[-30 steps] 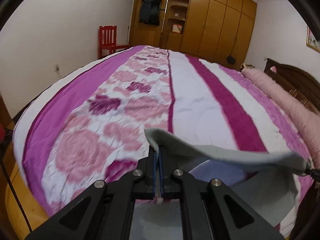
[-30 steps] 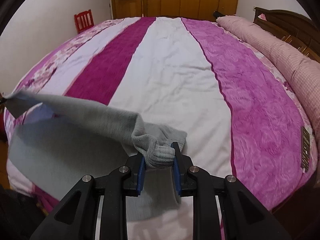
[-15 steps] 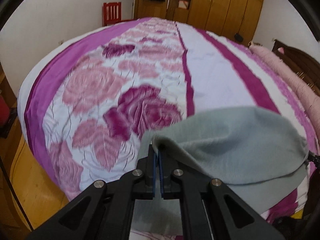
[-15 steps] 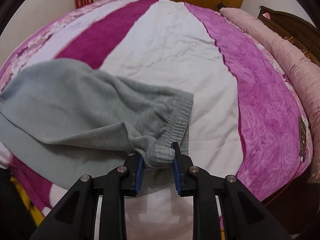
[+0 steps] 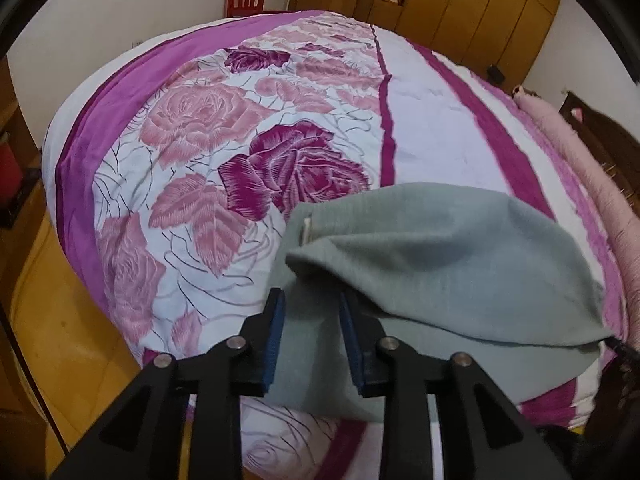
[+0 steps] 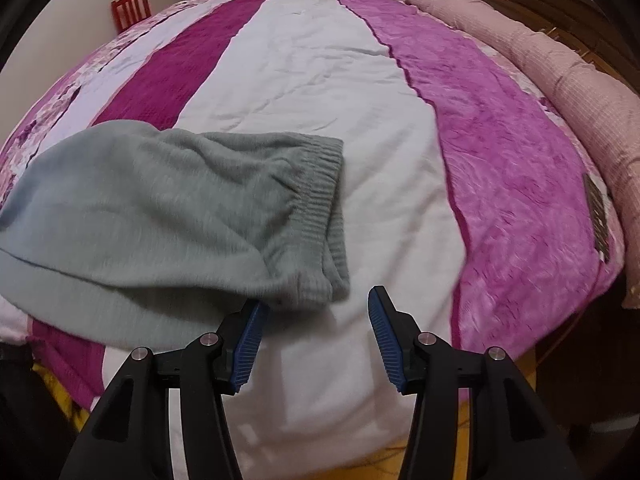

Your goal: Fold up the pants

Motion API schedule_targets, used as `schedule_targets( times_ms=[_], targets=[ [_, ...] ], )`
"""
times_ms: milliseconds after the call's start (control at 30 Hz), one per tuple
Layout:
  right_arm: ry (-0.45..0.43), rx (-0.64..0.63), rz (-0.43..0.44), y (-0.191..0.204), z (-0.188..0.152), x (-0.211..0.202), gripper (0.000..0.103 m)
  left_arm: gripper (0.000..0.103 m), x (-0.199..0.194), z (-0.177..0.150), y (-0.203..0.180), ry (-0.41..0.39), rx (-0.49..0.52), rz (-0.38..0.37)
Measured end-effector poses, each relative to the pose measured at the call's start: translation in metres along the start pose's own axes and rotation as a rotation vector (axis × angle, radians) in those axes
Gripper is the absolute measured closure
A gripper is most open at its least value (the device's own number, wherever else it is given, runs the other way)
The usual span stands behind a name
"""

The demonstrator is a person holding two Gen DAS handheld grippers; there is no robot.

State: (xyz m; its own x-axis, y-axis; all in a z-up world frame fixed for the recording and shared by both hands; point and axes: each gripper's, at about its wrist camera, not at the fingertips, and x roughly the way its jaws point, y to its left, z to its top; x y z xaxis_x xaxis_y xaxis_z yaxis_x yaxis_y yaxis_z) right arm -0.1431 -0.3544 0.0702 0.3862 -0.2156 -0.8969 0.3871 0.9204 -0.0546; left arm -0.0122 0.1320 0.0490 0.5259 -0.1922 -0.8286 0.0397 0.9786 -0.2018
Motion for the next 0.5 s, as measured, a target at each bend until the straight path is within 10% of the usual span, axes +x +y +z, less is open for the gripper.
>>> schedule_targets(
  times_ms=[500],
  targets=[
    [0.06, 0.198, 0.299, 0.034, -0.006, 0.002, 0.051, 0.074, 0.017, 0.006, -0.02, 0.024, -0.076, -0.054]
  ],
)
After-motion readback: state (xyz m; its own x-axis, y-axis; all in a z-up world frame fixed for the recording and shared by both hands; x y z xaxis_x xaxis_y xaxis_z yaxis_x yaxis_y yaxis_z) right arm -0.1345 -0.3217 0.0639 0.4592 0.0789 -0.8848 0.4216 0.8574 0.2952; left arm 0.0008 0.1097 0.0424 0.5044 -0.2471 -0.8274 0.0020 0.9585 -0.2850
